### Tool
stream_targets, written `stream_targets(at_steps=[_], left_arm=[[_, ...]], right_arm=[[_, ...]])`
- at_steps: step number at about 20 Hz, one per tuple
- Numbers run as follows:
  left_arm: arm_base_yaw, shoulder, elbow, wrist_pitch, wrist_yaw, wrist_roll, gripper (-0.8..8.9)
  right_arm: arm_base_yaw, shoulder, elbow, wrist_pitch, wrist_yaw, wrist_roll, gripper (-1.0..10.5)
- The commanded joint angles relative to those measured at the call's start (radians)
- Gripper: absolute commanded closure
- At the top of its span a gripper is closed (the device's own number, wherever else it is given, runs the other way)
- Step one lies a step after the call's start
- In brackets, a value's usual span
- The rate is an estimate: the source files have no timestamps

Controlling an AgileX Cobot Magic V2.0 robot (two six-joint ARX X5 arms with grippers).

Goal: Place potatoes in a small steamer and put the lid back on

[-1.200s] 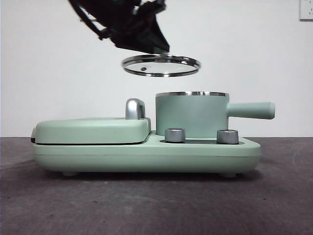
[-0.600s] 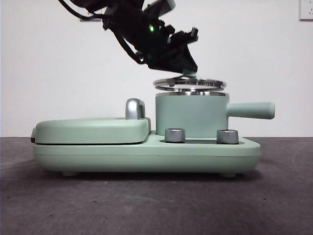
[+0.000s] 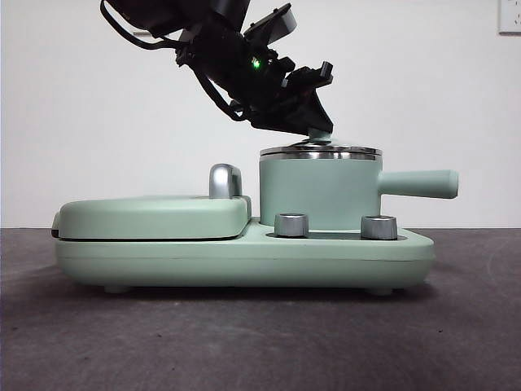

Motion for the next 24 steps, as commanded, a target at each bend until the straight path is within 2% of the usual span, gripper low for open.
stream_targets(at_steps=[1, 2, 4, 6, 11, 14, 16, 18, 24], left_arm=[[-0.008, 0.025, 0.034, 0.011, 0.006, 0.01, 8.01], [-0.008, 0.023, 0.035, 0.011, 0.006, 0.002, 7.68], [-0.006, 0.011, 0.036, 0.007, 0.006, -0.019, 6.35], [-0.004, -0.013, 0.042, -0.024, 0.006, -0.019, 5.91], [0.016, -0.129, 0.046, -0.174, 0.002, -0.038, 5.9], [0.058, -0.215, 0.046, -0.388, 0.002, -0.119, 5.92], [0.093, -0.26, 0.034, -0.526, 0.007, -0.149, 5.92], [0.124, -0.319, -0.032, -0.567, 0.019, -0.151, 5.92], [0.208, -0.614, -0.436, -0.464, 0.018, -0.217, 5.92]], right_arm=[[0.003, 0.004, 0.005, 0.005, 0.001, -0.007, 5.9], [0.003, 0.004, 0.005, 0.004, 0.001, -0.007, 5.9], [0.003, 0.004, 0.005, 0.004, 0.001, -0.007, 5.9], [0.003, 0.004, 0.005, 0.004, 0.001, -0.007, 5.9], [0.003, 0.004, 0.005, 0.005, 0.001, -0.006, 5.9], [0.003, 0.007, 0.005, 0.005, -0.006, -0.006, 5.9], [0.003, 0.027, 0.005, 0.006, -0.05, -0.007, 5.9], [0.003, 0.069, 0.005, 0.023, -0.101, -0.013, 5.9], [0.004, 0.273, 0.005, 0.235, -0.213, -0.051, 5.9]])
